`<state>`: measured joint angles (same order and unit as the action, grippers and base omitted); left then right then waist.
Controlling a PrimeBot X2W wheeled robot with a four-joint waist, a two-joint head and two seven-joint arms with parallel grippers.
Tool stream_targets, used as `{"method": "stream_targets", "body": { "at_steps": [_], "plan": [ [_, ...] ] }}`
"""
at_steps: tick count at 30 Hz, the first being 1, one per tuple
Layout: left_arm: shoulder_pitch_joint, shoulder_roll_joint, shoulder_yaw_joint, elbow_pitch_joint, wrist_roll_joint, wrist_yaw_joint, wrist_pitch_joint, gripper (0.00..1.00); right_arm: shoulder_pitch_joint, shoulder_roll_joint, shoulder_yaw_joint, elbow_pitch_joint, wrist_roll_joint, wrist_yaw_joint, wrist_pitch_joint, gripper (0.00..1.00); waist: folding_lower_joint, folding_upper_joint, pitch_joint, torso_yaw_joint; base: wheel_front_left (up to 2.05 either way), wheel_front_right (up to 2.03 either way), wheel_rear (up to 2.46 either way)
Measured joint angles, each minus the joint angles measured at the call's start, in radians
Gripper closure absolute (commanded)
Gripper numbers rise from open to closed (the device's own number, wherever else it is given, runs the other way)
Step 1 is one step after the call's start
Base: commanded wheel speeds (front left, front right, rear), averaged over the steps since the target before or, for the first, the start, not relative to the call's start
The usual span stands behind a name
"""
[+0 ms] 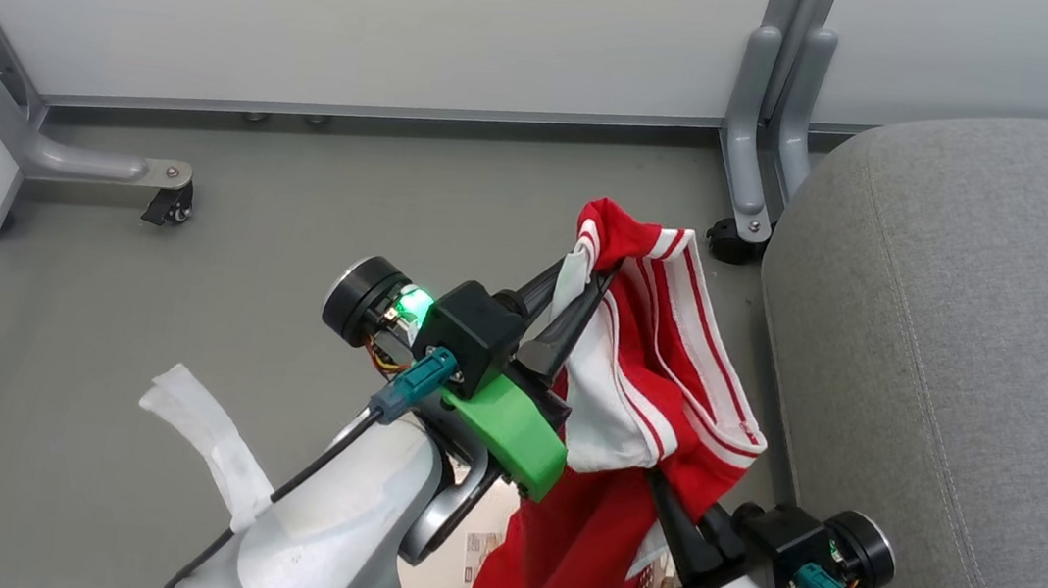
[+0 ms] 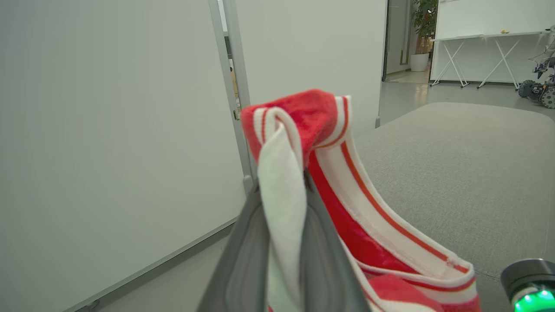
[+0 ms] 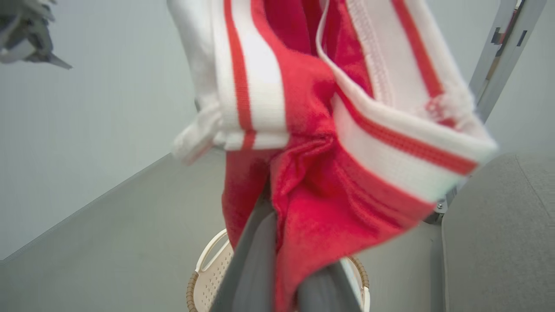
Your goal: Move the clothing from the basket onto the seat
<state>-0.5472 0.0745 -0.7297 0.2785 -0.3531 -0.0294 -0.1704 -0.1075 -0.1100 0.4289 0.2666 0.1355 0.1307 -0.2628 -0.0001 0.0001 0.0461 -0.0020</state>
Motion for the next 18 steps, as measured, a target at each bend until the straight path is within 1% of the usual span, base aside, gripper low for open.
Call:
{"method": "stream_targets", "body": {
  "at_steps": [5,12,13,14,15,18],
  "plan": [
    [0.001,0.005,0.0,0.038,-0.007,-0.007,-0.02,1.0,0.006,0.004,-0.042,-0.038,-0.01,0.0,0.0,1.0,0.0,0.0,0.008,-0.002,0.0,0.0,0.0],
    [0.0,0.012,-0.007,0.085,-0.007,-0.014,-0.036,1.0,0.016,0.006,-0.045,-0.047,-0.009,0.0,0.0,1.0,0.0,0.0,0.011,-0.001,0.0,0.0,0.0],
    [0.0,0.012,-0.007,0.089,-0.006,-0.013,-0.038,0.88,0.016,0.006,-0.044,-0.047,-0.008,0.0,0.0,1.0,0.0,0.0,0.011,-0.001,0.0,0.0,0.0],
    [0.0,0.012,-0.006,0.093,-0.006,-0.009,-0.039,0.54,0.016,0.006,-0.044,-0.048,-0.007,0.0,0.0,1.0,0.0,0.0,0.012,-0.001,0.0,0.0,0.0],
    [-0.001,0.013,-0.006,0.097,-0.005,-0.005,-0.042,0.0,0.016,0.006,-0.044,-0.049,-0.006,0.0,0.0,1.0,0.0,0.0,0.013,-0.001,0.0,0.0,0.0],
    [-0.002,0.014,-0.001,0.106,-0.005,0.004,-0.047,0.0,0.016,0.006,-0.047,-0.05,-0.006,0.0,0.0,1.0,0.0,0.0,0.016,-0.003,0.0,0.0,0.0]
  ]
}}
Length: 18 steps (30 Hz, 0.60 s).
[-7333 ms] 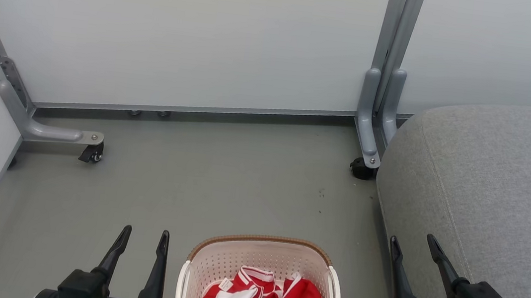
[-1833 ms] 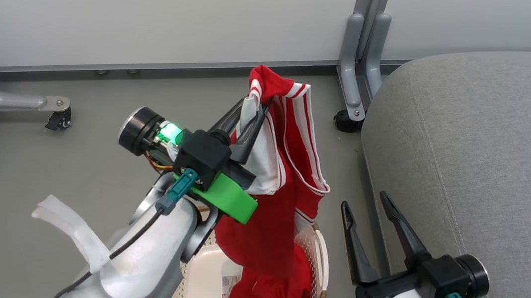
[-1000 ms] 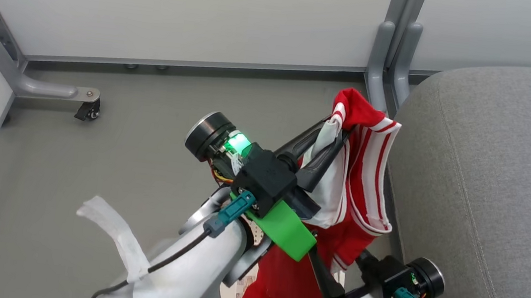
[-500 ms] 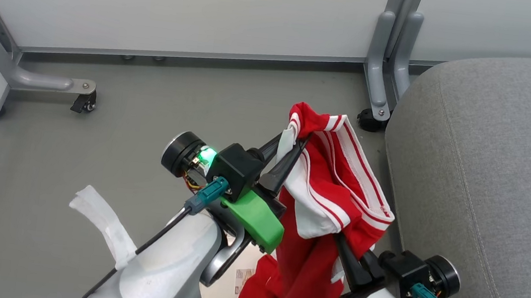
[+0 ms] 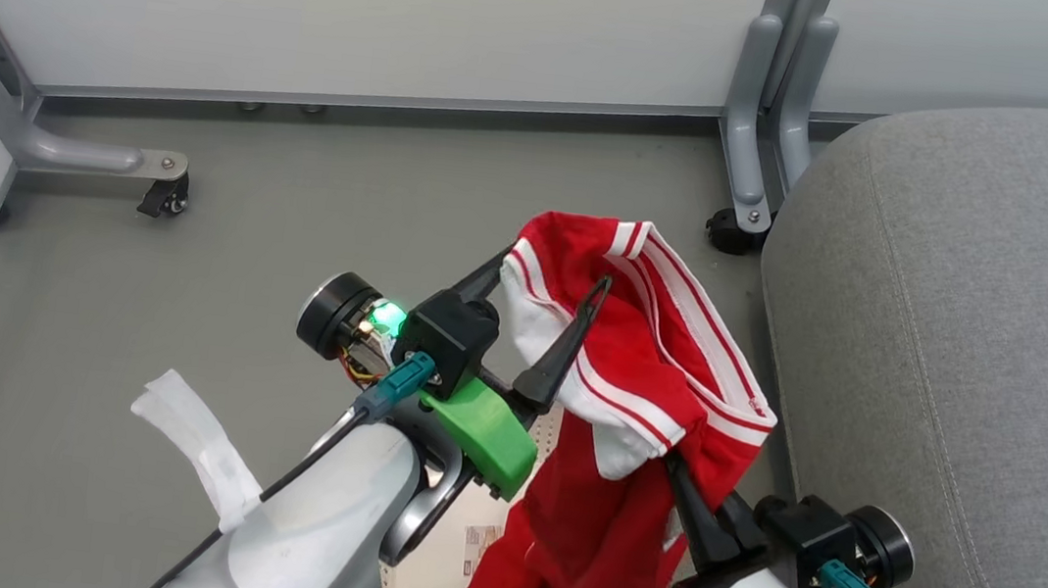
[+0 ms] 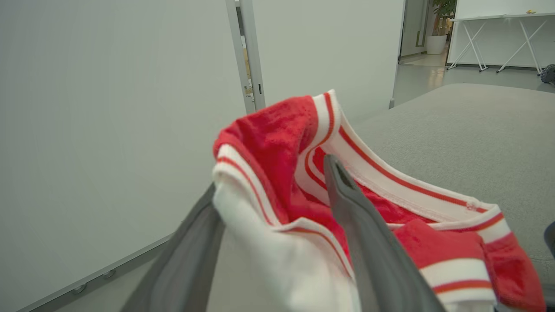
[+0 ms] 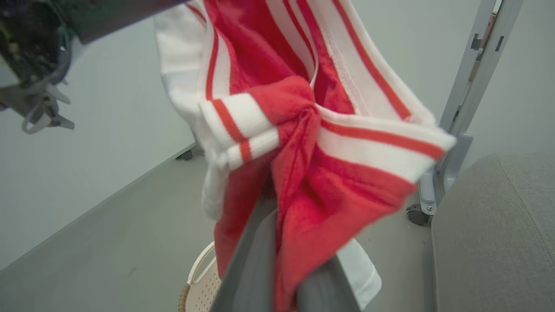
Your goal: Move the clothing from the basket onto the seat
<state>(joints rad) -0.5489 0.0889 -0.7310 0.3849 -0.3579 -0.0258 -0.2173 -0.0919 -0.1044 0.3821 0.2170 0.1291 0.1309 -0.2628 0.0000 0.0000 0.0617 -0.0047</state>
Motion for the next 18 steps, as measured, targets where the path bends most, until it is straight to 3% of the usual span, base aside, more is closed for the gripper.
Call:
{"method": "stream_targets", "body": {
  "at_steps": [18],
  "plan": [
    [-0.011,0.021,0.002,0.009,-0.008,0.016,0.0,0.0,0.002,0.01,-0.038,-0.016,-0.007,0.0,0.0,1.0,0.0,0.0,0.007,-0.003,0.0,0.0,0.0]
  ]
}}
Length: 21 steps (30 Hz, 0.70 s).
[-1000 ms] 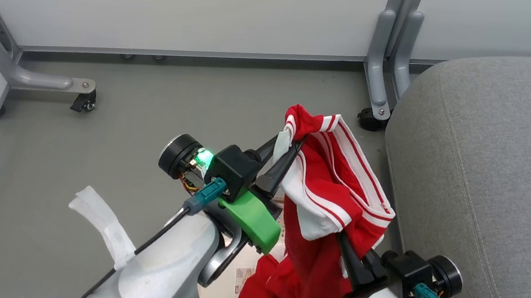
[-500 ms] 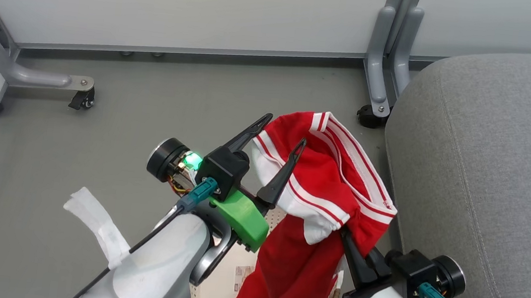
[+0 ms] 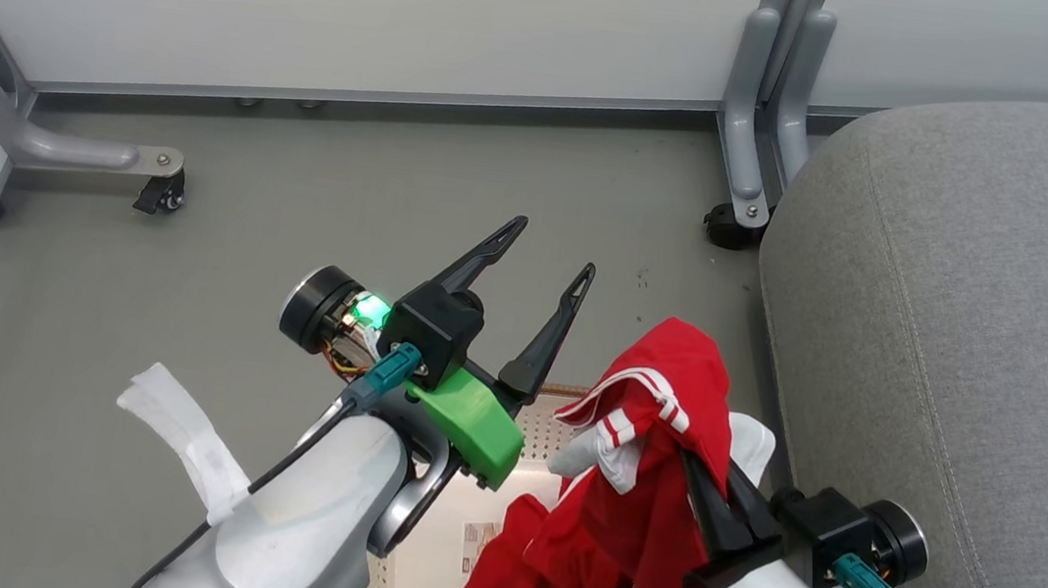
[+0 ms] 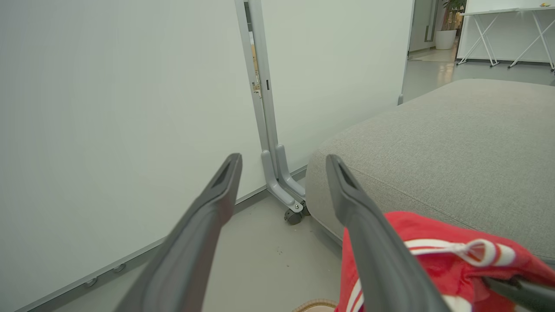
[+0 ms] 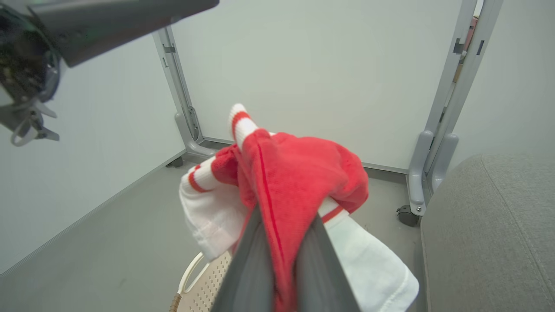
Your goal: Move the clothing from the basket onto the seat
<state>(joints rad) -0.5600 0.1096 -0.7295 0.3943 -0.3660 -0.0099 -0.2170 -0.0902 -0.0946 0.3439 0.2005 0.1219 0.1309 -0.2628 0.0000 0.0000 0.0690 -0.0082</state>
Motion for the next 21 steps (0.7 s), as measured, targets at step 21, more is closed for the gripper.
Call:
{"method": "stream_targets", "body": {
  "at_steps": [21],
  "plan": [
    [0.048,0.073,0.021,-0.032,-0.008,0.025,-0.031,0.0,-0.025,0.003,-0.065,-0.068,-0.021,0.0,0.0,1.0,0.0,0.0,0.034,-0.06,0.0,0.0,0.0]
  ]
}}
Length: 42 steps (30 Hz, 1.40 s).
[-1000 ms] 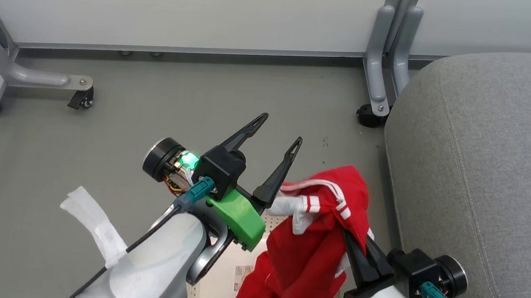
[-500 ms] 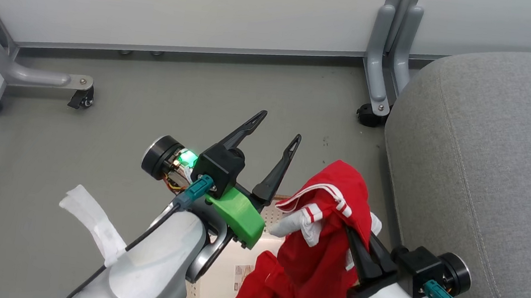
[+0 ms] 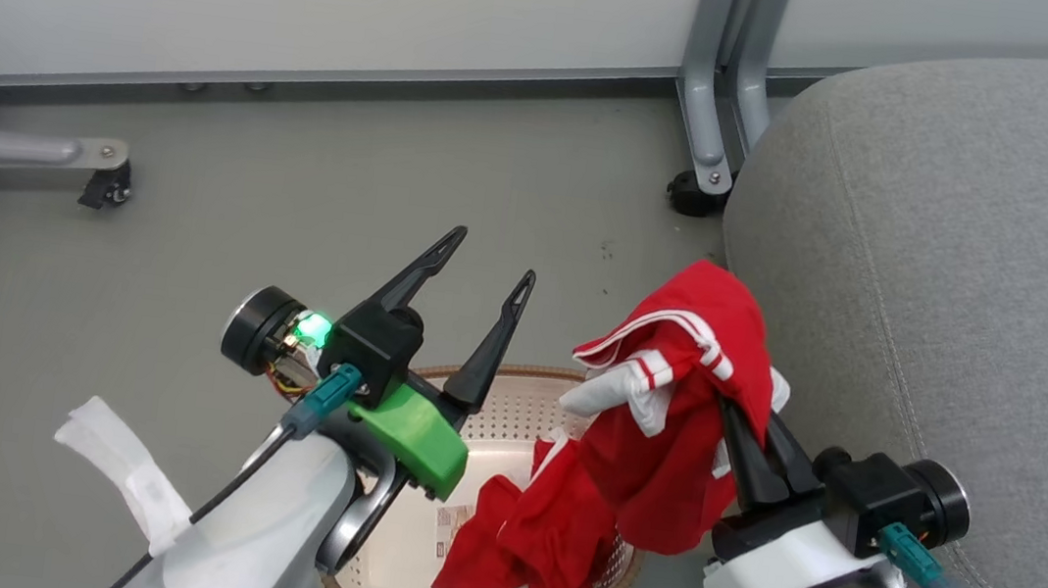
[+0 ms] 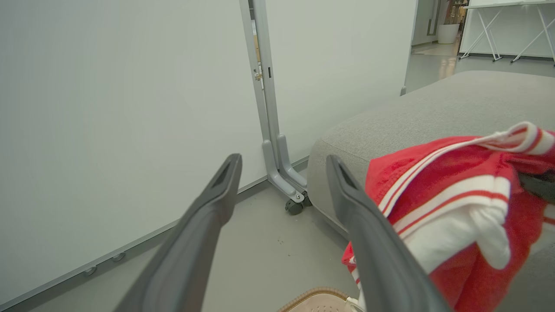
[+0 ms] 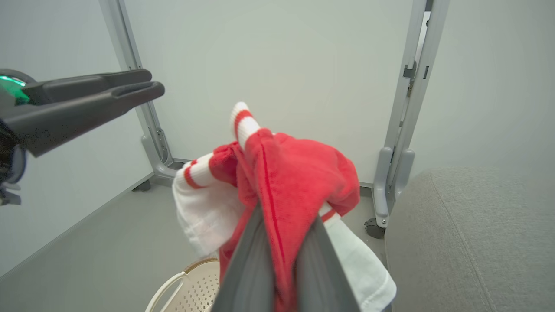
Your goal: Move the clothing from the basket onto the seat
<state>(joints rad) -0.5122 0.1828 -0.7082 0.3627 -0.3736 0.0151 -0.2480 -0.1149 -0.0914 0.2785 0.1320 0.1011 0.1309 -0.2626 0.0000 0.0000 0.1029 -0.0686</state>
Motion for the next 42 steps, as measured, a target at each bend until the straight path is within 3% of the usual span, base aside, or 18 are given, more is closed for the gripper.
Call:
{"method": "stream_targets", "body": {
  "at_steps": [4,10,15,22,32,38,42],
  "plan": [
    [0.038,0.034,0.015,-0.015,0.001,0.006,-0.008,0.0,-0.014,0.001,-0.035,-0.033,-0.011,0.0,0.0,1.0,0.0,0.0,0.016,-0.04,0.0,0.0,0.0],
    [0.11,0.074,0.069,-0.067,0.014,0.056,-0.013,0.0,-0.012,0.007,-0.086,-0.085,-0.026,0.0,0.0,1.0,0.0001,0.0,0.04,-0.119,0.0,0.0,0.0],
    [0.203,0.079,0.14,-0.147,0.03,0.096,-0.015,0.0,-0.002,0.016,-0.125,-0.127,-0.025,0.0,0.0,1.0,0.0001,0.0,0.06,-0.186,0.0,0.0,0.0],
    [0.33,0.076,0.201,-0.211,0.087,0.107,-0.016,0.0,0.042,0.02,-0.166,-0.187,-0.03,0.0,0.0,1.0,0.0001,0.0,0.08,-0.279,0.0,0.0,0.0],
    [0.359,0.054,0.229,-0.238,0.153,0.082,-0.016,0.0,0.042,0.02,-0.249,-0.244,-0.042,0.0,0.0,1.0,0.0001,0.0,0.118,-0.351,0.0,0.0,0.0],
    [0.292,0.039,0.228,-0.248,0.183,0.049,-0.016,0.0,-0.117,0.003,-0.439,-0.279,-0.013,0.0,0.0,1.0,0.0001,0.0,0.18,-0.343,0.0,0.0,0.0],
    [0.237,0.034,0.231,-0.25,0.196,0.018,-0.016,0.0,-0.271,-0.069,-0.592,-0.28,0.049,0.0,0.0,1.0,0.0001,0.0,0.242,-0.322,0.0,0.0,0.0]
  ]
}}
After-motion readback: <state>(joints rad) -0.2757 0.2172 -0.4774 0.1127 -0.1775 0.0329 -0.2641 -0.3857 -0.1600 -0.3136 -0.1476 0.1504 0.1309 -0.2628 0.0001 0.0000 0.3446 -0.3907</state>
